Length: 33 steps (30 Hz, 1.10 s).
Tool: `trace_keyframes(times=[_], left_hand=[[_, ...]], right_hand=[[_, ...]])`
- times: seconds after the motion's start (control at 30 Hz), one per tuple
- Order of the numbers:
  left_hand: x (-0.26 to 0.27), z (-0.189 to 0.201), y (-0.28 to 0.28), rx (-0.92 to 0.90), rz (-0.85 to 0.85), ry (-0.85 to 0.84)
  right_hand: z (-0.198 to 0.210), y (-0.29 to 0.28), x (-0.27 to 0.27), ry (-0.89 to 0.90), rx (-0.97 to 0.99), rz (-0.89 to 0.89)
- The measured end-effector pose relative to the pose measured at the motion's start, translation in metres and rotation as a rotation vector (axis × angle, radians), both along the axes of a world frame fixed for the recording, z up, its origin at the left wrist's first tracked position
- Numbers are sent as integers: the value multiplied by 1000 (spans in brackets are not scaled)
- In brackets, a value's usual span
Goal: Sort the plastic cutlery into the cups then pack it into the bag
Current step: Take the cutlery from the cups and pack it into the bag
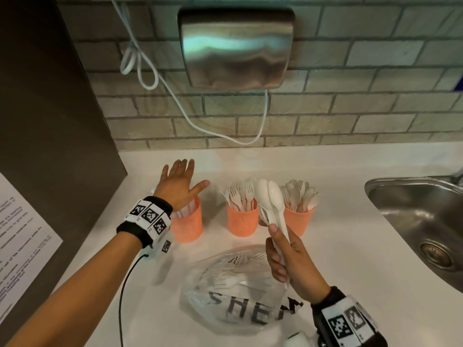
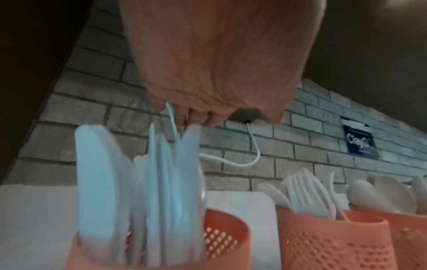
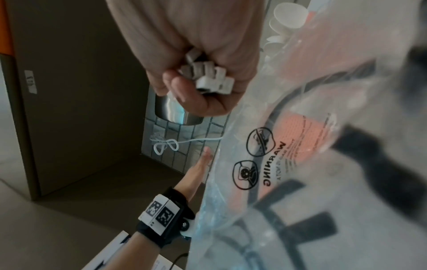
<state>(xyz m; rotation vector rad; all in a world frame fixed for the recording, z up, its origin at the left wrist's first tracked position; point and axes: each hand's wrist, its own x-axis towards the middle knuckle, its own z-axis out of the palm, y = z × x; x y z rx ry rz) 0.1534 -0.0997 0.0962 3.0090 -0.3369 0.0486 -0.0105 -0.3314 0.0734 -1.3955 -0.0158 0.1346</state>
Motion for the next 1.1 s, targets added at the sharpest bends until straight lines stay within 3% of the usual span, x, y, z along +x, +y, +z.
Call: trace_keyframes(times=[0.17, 0.3, 0.47, 0.67, 0.87, 0.93, 1.03, 1.1], left_hand=[[-45, 21, -12, -616, -78, -96], [-91, 17, -28, -907, -140, 25], [-144, -7, -53, -1060, -143, 211], [-155, -4, -77, -1221, -23, 138], [-151, -6, -91, -874, 94, -81], [-151, -3, -93, -869, 99, -115], [-148, 7, -91, -1088, 92, -130], [-143, 16, -85, -1382, 136, -93]], right_hand=[[8, 5, 5, 132, 241, 66], [11, 8, 13, 207, 497, 129], [14, 13, 16, 163, 440, 122], [5, 22, 2, 113, 254, 286], [-5, 22, -3, 99, 196, 313], [-7, 19, -5, 89, 203, 328], [-11, 11, -4, 128, 267, 385], [-12, 7, -3, 179, 300, 391]])
